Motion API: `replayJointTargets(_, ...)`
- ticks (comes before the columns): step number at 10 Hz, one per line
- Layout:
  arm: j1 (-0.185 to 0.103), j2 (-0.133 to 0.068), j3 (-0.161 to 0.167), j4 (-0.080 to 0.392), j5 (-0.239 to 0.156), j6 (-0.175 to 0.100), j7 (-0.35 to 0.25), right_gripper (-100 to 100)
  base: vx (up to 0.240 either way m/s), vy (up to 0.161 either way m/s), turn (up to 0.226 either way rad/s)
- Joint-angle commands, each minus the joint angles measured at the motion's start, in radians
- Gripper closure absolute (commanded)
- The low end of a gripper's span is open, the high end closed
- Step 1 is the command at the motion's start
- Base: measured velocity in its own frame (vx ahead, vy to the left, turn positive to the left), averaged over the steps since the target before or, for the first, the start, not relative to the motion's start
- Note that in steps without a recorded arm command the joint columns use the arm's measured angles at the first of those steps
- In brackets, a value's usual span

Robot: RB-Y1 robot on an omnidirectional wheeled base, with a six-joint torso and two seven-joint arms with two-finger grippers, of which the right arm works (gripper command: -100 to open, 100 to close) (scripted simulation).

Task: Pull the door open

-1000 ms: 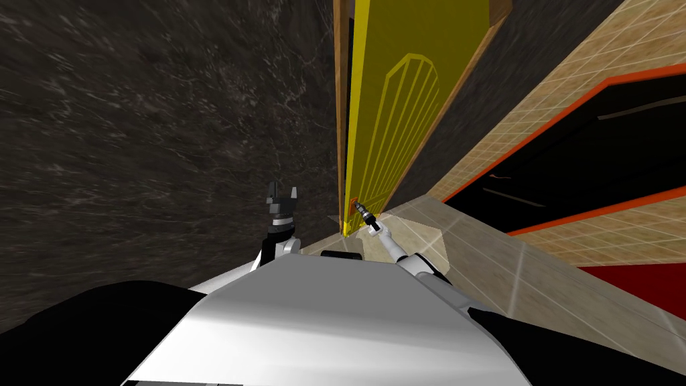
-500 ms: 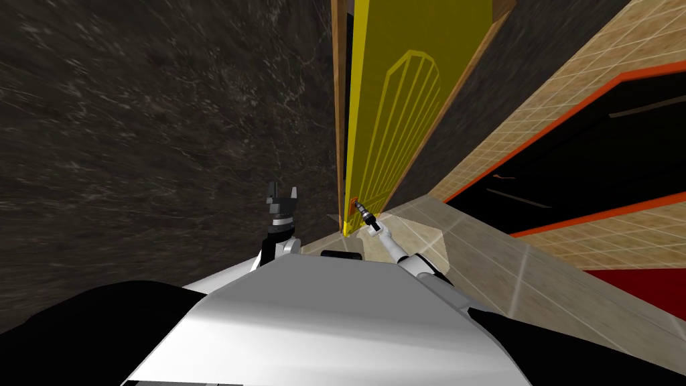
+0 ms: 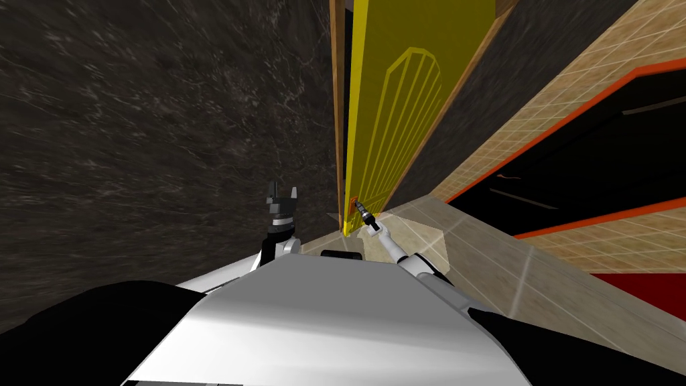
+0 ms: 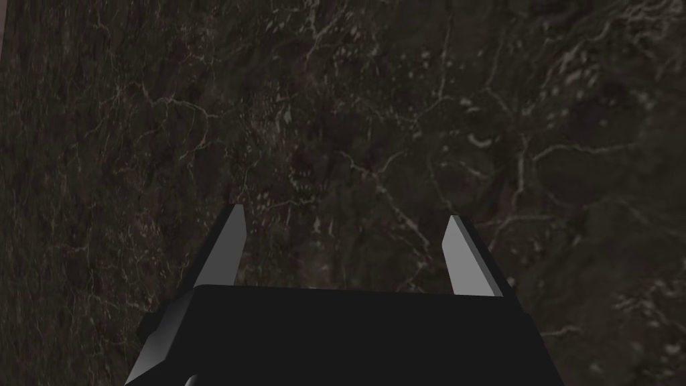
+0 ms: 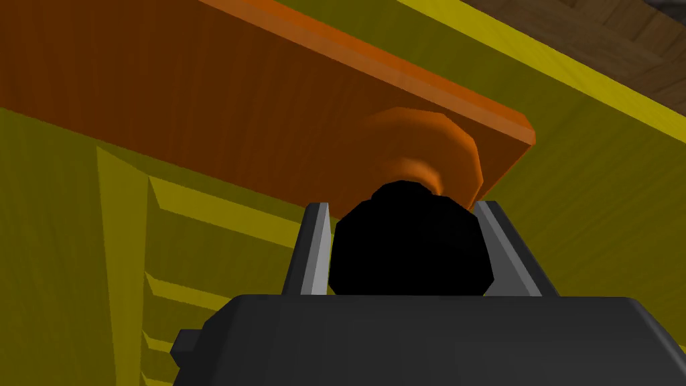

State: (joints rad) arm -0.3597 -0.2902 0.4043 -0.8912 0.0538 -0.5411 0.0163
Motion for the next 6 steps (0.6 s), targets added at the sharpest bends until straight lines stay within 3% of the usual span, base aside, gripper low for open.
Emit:
replayJointTargets(1,-0.004,0.011,0.02,0.003,-0.021,-0.011,-0.05,100,-0.027,-0.021,0.039)
replayJointTargets(3,-0.005,0.01,0.028,0.001,-0.041,-0.009,-0.093,100,-0.028,-0.03,0.042)
replayJointTargets(6,-0.005,0.01,0.028,0.001,-0.041,-0.009,-0.093,100,-0.004,-0.005,-0.006)
